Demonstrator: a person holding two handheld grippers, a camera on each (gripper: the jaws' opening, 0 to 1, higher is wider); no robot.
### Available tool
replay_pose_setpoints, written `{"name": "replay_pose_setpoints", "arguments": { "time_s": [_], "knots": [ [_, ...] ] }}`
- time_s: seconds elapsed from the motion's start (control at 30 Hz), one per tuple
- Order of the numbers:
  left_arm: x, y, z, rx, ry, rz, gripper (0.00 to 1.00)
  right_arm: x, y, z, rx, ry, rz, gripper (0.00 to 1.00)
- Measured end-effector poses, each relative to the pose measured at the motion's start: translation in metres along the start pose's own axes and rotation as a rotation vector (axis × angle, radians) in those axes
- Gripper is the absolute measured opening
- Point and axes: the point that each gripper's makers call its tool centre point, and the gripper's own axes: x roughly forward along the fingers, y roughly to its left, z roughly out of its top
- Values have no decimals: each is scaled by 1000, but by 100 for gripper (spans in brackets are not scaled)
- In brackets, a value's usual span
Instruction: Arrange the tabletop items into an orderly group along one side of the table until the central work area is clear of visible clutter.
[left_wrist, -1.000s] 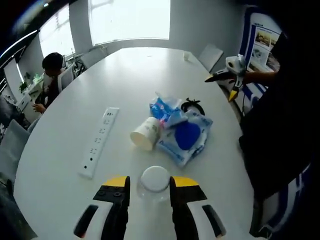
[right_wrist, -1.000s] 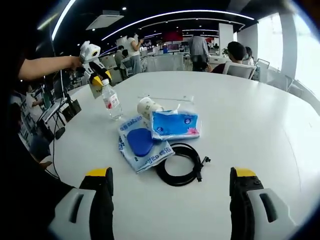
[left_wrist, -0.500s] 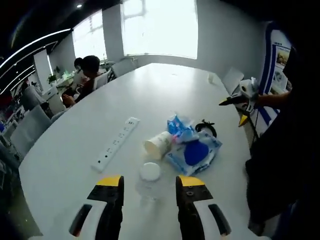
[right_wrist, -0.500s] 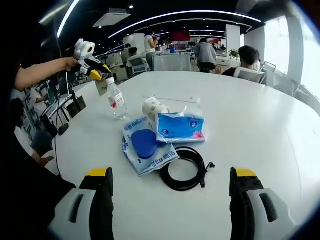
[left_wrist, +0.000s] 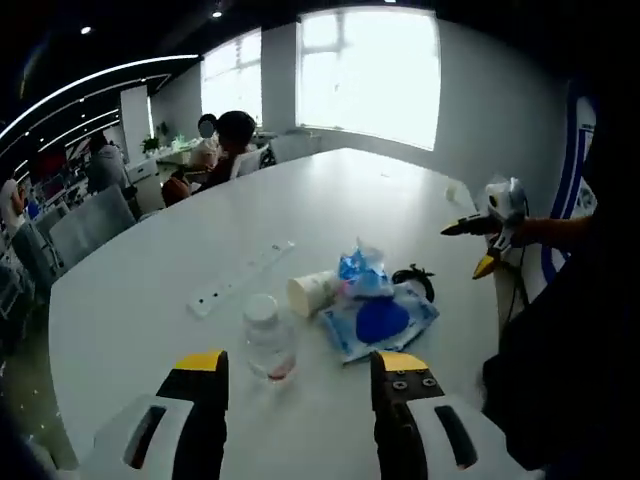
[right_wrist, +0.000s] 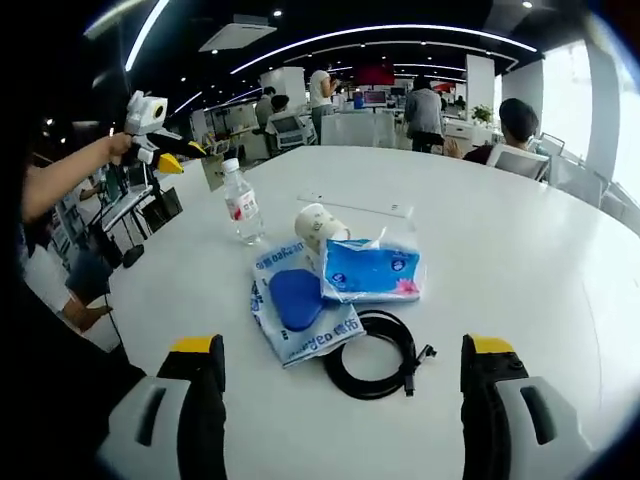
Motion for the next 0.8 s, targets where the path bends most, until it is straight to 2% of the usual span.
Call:
{"name": "replay_pose_setpoints", "arguments": {
  "time_s": [0.07, 0.1, 0.17, 0.2, 0.3, 0.37, 0.47, 0.57, 0.6, 0.63, 0.8],
  "knots": [
    [-1, -7, -1, -22, -20, 24, 58, 1, 0, 3, -6, -2, 5, 95],
    [-3, -8, -3, -20, -29, 62, 58, 1, -1, 4, -8, -6, 5, 95],
    [-5, -16, -4, -7, -46, 86, 58, 1, -2, 6, -9, -10, 6, 96],
    [-6, -20, -6, -37, -52, 102, 59, 1, -3, 9, -6, -13, 10, 96],
    [-8, -34, -8, -107, -92, 121, 62, 1, -4, 14, -5, -24, 16, 97],
    [-9, -45, -13, -135, -97, 136, 66, 2, -5, 18, -10, -28, 17, 98],
    [-9, -59, -21, -147, -96, 136, 65, 3, -9, 21, -6, -36, 22, 99],
    [-11, -67, -23, -180, -115, 169, 65, 4, -9, 22, -9, -35, 29, 99],
    [-12, -73, -19, -235, -153, 164, 66, 4, -10, 22, -12, -33, 30, 99],
    [-13, -76, -17, -255, -178, 169, 67, 5, -9, 22, -11, -30, 32, 99],
    [-13, -83, -26, -256, -153, 200, 71, 6, -9, 26, -20, -29, 43, 100]
  ]
}}
